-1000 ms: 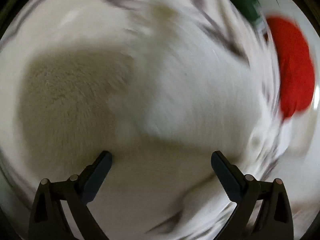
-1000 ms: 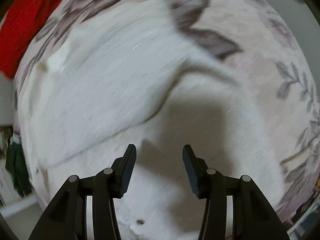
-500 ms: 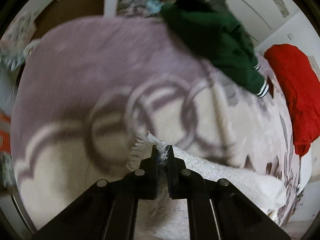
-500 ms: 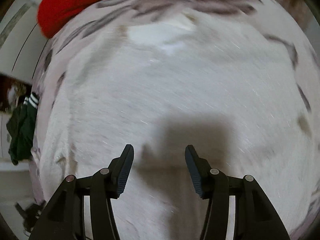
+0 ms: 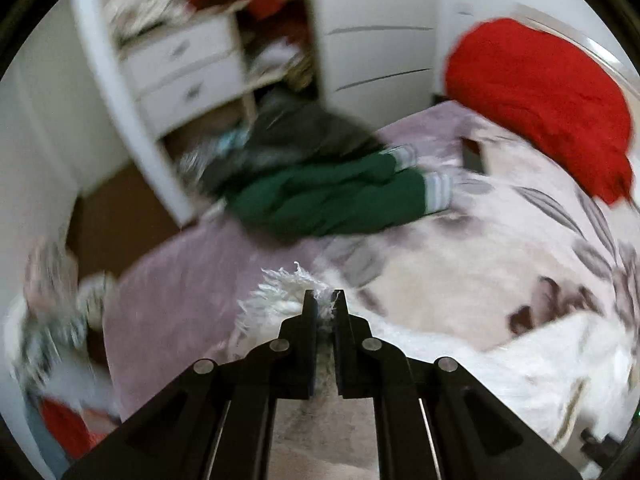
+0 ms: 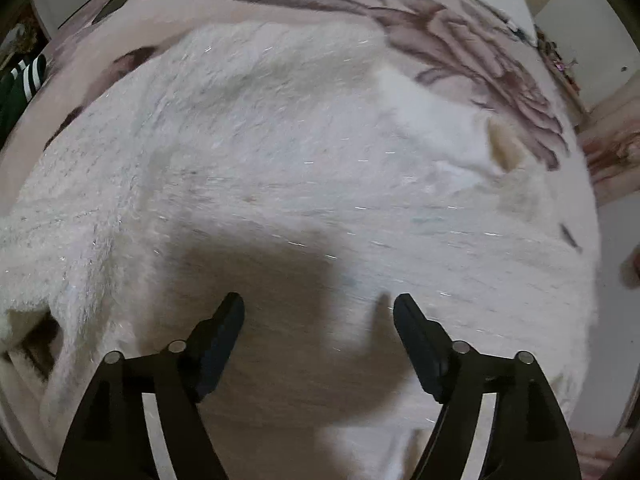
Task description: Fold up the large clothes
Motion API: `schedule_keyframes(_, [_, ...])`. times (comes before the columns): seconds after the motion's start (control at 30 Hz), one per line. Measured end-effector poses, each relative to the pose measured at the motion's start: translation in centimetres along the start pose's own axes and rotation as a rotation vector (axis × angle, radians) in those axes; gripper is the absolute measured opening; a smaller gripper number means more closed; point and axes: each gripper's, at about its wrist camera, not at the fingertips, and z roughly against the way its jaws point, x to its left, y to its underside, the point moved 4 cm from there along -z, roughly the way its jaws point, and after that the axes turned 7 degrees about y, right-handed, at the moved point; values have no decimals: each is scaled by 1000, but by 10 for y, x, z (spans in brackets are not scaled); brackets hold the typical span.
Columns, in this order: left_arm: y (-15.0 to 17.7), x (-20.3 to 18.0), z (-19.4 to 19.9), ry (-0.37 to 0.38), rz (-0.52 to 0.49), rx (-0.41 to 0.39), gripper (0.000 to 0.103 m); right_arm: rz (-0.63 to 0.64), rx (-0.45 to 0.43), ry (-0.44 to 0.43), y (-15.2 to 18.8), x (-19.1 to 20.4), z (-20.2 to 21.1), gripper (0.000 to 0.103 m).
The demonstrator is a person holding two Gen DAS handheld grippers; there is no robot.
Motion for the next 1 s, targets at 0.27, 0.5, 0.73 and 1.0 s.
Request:
schedule_keyframes(0.27, [23, -208, 50, 157, -374, -13, 4, -195, 65, -118, 38, -82, -1, 85])
schedule_keyframes(0.5, [140, -431, 89, 413, -701, 69, 4, -401, 182, -24, 50, -208, -35, 85])
schedule_keyframes(0.73, [261, -580, 99, 549, -903, 203, 5, -607, 294, 0, 70, -330, -99, 85])
schedule_keyframes(1.0, [285, -612, 119, 635, -963, 240, 74, -752, 316, -192, 82, -390, -145, 85])
